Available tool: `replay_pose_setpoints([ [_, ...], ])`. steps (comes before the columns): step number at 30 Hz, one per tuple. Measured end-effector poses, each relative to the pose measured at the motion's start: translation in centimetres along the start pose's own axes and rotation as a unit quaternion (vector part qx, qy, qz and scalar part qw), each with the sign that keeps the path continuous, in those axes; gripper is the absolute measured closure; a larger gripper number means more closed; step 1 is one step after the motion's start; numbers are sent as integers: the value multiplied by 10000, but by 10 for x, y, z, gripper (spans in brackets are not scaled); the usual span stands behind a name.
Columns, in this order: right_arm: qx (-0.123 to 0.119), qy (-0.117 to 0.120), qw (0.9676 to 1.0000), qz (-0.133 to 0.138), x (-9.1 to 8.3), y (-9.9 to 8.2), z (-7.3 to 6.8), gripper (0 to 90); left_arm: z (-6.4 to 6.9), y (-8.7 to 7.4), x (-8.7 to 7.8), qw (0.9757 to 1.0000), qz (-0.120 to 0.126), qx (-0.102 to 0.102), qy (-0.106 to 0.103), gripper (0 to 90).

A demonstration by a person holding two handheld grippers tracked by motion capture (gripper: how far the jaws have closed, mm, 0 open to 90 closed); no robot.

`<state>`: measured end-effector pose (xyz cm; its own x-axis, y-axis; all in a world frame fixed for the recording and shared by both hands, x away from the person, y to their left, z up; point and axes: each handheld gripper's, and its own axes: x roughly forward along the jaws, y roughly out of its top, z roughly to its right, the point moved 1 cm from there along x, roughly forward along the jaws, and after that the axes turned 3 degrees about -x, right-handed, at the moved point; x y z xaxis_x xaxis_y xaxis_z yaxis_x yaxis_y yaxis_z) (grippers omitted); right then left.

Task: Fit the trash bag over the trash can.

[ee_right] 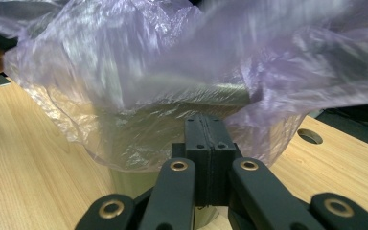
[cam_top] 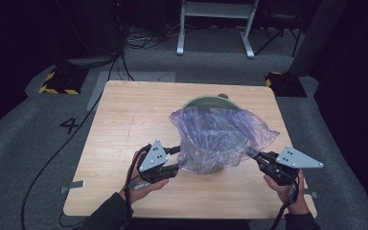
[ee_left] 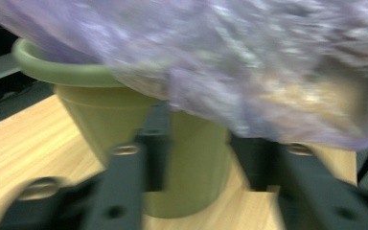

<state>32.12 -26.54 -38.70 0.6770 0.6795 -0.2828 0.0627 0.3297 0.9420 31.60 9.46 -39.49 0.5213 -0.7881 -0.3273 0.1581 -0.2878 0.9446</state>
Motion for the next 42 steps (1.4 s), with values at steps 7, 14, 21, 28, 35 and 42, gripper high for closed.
replay_pose_setpoints([
  [7, -44, -94, 9999, 51, 0, -1, -2, 900, 15, -13, 5, 9989, -460, 81, -84, 154],
  [14, -129, -140, 9998, 73, 1, 1, -6, 900, 17, 0, -3, 9997, 86, 9, 207, 216],
  [21, -150, -270, 9995, 104, 0, 1, -6, 900, 4, 7, -18, 9982, 502, -42, 337, 663],
  [28, -114, -377, 9992, 40, 1, -5, -5, 897, -14, -2, -14, 9982, 568, -54, 174, 895],
  [35, 123, -449, 9988, -156, 5, -24, 2, 900, -26, -28, 4, 9998, -30, -179, 90, 897],
  [42, -25, -453, 9987, -249, 11, -38, 5, 854, -34, -40, 10, 9994, -204, -261, 65, 859],
])
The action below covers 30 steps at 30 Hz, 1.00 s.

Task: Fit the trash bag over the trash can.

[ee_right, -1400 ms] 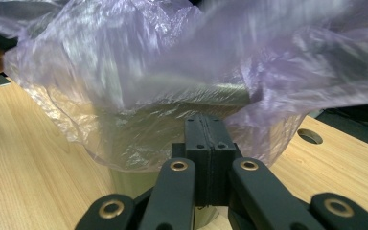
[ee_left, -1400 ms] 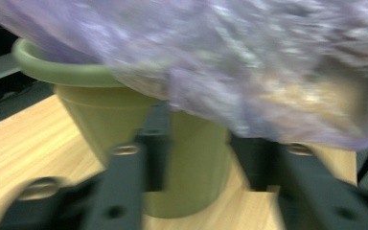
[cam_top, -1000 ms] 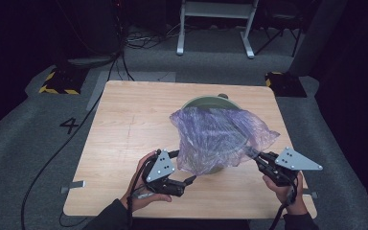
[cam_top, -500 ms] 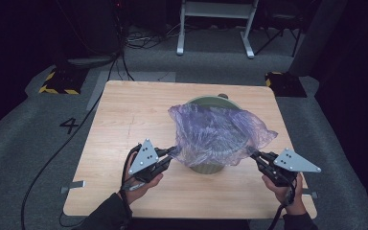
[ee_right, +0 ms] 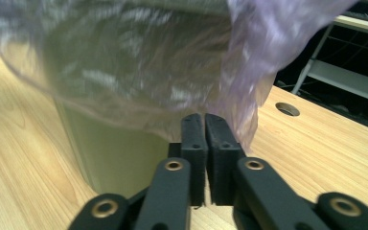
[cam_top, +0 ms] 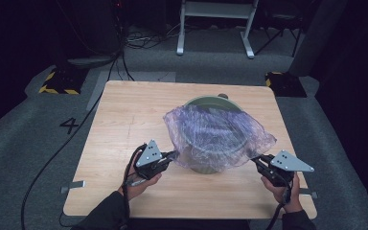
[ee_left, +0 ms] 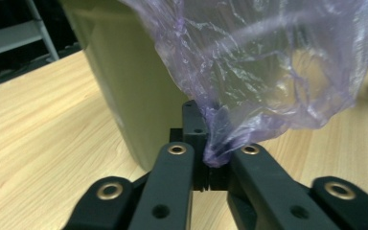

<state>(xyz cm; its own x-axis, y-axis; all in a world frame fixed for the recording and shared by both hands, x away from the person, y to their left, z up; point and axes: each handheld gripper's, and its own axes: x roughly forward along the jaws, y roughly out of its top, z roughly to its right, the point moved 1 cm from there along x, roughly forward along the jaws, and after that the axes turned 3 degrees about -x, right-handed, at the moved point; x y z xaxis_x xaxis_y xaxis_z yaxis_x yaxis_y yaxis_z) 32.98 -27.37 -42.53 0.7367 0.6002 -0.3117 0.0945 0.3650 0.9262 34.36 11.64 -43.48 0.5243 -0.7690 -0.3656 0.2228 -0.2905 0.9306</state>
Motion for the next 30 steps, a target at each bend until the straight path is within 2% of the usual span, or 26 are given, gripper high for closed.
replay_pose_setpoints([
  [2, -74, -128, 9999, -27, 0, -3, 0, 798, 0, -1, -2, 10000, -9, 51, 62, 805],
  [4, -75, -209, 9997, 47, -4, -5, 1, 686, 2, -1, -6, 9999, 20, 113, 100, 776],
  [5, -39, -272, 9996, 100, -6, -4, 3, 620, 3, -1, -8, 9998, 49, 130, 131, 720],
  [7, 16, -413, 9990, 145, -11, -2, 6, 510, 4, 1, -12, 9996, 99, 126, 222, 543],
  [9, 8, -554, 9982, 215, -18, 2, 8, 453, 7, 3, -18, 9994, 179, 82, 291, 366],
  [10, -27, -642, 9976, 249, -22, 4, 10, 425, 8, 4, -21, 9994, 229, 75, 247, 291],
  [11, -39, -719, 9970, 300, -26, 6, 10, 404, 10, 6, -25, 9994, 268, 89, 223, 255],
  [14, -22, -853, 9954, 446, -36, 13, 15, 337, 15, 9, -36, 9990, 330, 192, 223, 200],
  [18, -31, -1045, 9931, 536, -47, 22, 22, 306, 22, 9, -50, 9989, 333, 239, 237, 176],
  [23, -195, -1186, 9914, 520, -51, 38, 27, 291, 33, 15, -59, 9982, 388, 409, 191, 156],
  [30, -125, -1009, 9941, 372, -38, 53, 43, 273, 41, 30, -56, 9968, 399, 694, 67, 152],
])
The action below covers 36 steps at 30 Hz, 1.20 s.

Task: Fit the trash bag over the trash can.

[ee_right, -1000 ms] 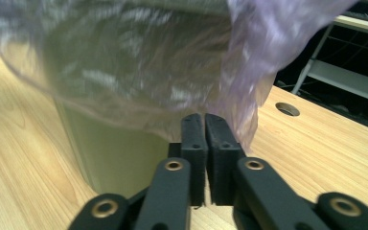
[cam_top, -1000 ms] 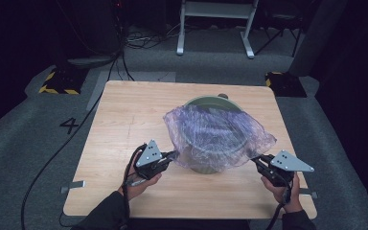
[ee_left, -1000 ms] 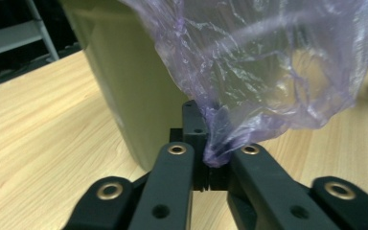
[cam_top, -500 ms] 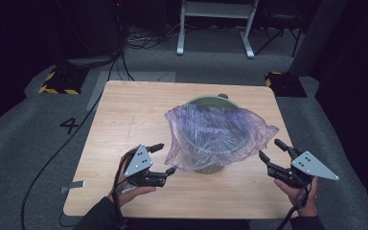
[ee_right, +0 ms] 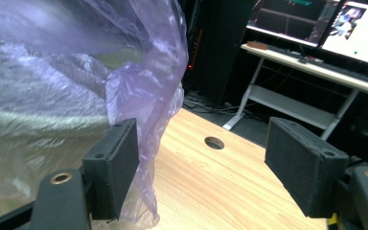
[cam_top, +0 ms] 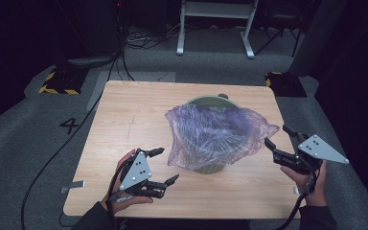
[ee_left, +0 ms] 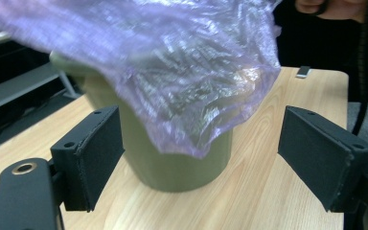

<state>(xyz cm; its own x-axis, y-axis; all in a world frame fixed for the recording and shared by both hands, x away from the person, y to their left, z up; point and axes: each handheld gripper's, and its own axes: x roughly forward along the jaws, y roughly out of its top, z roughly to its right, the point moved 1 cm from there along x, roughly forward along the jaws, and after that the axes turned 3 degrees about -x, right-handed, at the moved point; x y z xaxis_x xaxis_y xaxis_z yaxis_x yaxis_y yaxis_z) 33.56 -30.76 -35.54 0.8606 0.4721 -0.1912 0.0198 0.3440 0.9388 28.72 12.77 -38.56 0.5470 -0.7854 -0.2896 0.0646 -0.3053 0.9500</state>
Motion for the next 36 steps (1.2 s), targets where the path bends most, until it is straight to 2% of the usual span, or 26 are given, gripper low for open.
replay_pose_setpoints([
  [2, 108, 87, 9999, -13, 4, 2, 4, 268, -1, 5, 5, 10000, 0, 60, -78, 152],
  [6, 143, 182, 9997, -23, 12, 7, 8, 293, -4, 17, 15, 9995, -36, 302, -35, 184],
  [8, 95, 302, 9995, 10, 14, 10, 9, 401, -7, 23, 19, 9993, -33, 370, -40, 262],
  [9, 24, 293, 9996, 15, 16, 12, 9, 447, -8, 25, 20, 9991, 2, 414, 45, 311],
  [12, -144, 458, 9988, 48, 20, 18, 11, 729, -12, 33, 21, 9979, -30, 626, 171, 485],
  [14, -216, 571, 9981, 103, 22, 20, 13, 855, -16, 37, 21, 9980, -50, 631, 72, 594],
  [15, -239, 557, 9981, 109, 24, 22, 14, 886, -19, 39, 20, 9981, -24, 617, -1, 632],
  [20, -228, 521, 9984, 39, 33, 27, 18, 897, -31, 46, 15, 9985, 274, 474, 35, 831],
  [21, -221, 504, 9985, 3, 35, 28, 18, 898, -34, 48, 14, 9985, 320, 440, 18, 841],
  [25, -190, 423, 9989, -110, 43, 32, 23, 894, -44, 58, 10, 9978, 517, 353, 224, 859],
  [27, -187, 377, 9989, -181, 48, 34, 25, 882, -51, 63, 10, 9978, 545, 297, 226, 865],
  [28, -174, 374, 9989, -244, 50, 35, 26, 878, -55, 65, 11, 9974, 562, 317, 305, 864],
  [31, -132, 369, 9984, -413, 60, 34, 30, 874, -68, 68, 16, 9980, 547, 65, 297, 865],
  [36, -49, 442, 9960, -778, 77, 27, 34, 876, -91, 65, 32, 9979, 353, -393, 375, 864],
])
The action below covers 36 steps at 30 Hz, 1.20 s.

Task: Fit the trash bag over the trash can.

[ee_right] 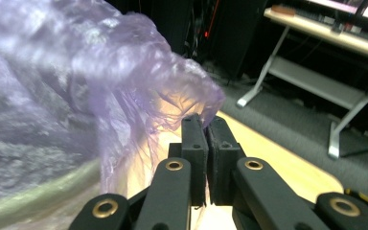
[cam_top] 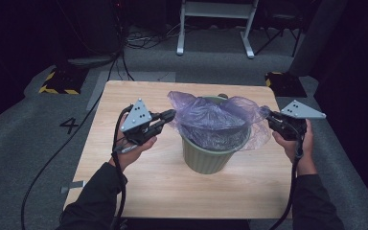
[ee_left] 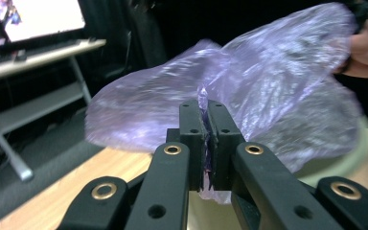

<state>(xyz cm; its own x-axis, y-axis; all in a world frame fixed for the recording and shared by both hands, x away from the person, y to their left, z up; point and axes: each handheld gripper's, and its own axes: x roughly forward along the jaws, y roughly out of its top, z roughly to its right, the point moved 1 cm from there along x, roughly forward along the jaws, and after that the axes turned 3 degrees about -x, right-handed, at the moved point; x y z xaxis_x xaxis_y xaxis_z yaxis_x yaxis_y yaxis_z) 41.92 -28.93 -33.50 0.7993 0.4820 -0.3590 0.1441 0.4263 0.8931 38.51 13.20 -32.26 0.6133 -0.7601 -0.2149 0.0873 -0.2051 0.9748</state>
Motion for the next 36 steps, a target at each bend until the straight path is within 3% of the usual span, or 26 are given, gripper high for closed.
replay_pose_setpoints([
  [3, 115, 70, 9997, -211, 10, -5, 3, 880, -15, -7, 10, 9994, -176, -279, 98, 869],
  [6, 249, 105, 9988, -406, 17, -10, 6, 887, -30, -15, 19, 9971, -391, -614, 222, 874],
  [9, 386, 196, 9974, -581, 24, -15, 10, 892, -44, -25, 26, 9931, -617, -955, 300, 881],
  [12, 420, 279, 9955, -803, 32, -19, 10, 892, -55, -34, 34, 9889, -849, -1166, 370, 880],
  [15, 423, 332, 9936, -989, 38, -24, 8, 893, -61, -42, 38, 9860, -963, -1311, 359, 879],
  [18, 499, 372, 9925, -1055, 41, -30, 8, 892, -64, -49, 38, 9847, -1020, -1353, 416, 878],
  [27, 579, 415, 9927, -970, 29, -46, 7, 896, -69, -61, 19, 9830, -1189, -1333, 428, 856],
  [29, 565, 408, 9932, -938, 27, -48, 6, 893, -67, -62, 15, 9848, -1106, -1312, 252, 671],
  [32, 568, 413, 9940, -844, 23, -47, 4, 875, -58, -59, 7, 9870, -1018, -1199, 342, 432],
  [34, 545, 387, 9949, -752, 19, -44, 4, 858, -50, -55, -1, 9904, -903, -1012, 284, 289],
  [36, 513, 379, 9957, -674, 15, -42, 2, 856, -39, -49, -9, 9943, -761, -706, 223, 232],
])
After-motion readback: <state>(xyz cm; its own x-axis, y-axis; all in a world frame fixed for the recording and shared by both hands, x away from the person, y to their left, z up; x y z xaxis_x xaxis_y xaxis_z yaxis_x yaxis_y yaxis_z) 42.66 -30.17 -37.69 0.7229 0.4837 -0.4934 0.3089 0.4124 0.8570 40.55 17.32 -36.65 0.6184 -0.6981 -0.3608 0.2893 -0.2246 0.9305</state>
